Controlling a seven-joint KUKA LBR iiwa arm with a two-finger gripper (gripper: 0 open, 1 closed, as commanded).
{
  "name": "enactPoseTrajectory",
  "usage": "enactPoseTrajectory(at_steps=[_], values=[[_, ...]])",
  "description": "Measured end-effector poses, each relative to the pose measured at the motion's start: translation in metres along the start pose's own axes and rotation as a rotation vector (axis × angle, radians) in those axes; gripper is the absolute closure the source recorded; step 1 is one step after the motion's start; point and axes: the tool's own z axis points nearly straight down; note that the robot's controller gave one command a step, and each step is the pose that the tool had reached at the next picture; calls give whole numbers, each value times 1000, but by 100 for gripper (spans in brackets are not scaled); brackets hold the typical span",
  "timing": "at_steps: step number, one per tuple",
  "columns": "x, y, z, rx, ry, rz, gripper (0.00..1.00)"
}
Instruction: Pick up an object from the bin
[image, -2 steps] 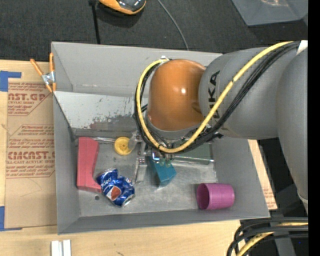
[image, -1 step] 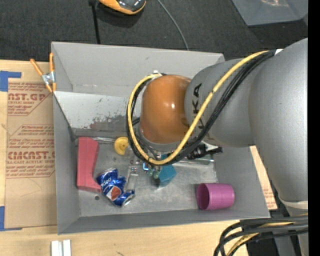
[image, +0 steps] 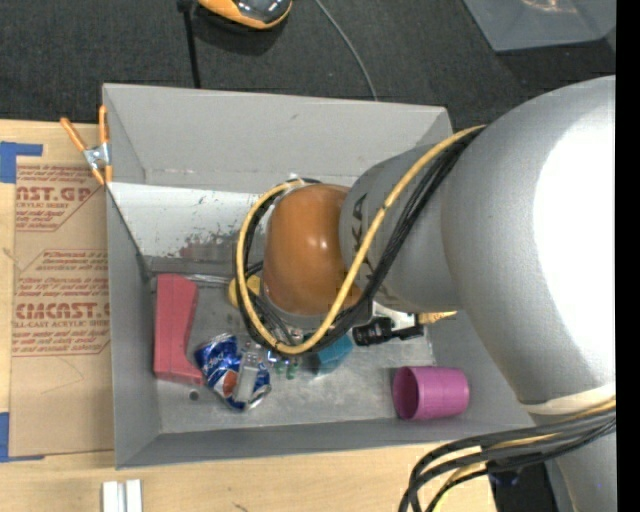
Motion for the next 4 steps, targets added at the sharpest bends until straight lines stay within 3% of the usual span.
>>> enactPoseTrajectory(at_steps=[1,2,3,4], values=[[-14,7,44,3,3,-29,100],[-14,7,44,2,4,-29,100],[-17,4,-3,6,11,-26,100],[-22,16,-31,-1,-4,-33,100]])
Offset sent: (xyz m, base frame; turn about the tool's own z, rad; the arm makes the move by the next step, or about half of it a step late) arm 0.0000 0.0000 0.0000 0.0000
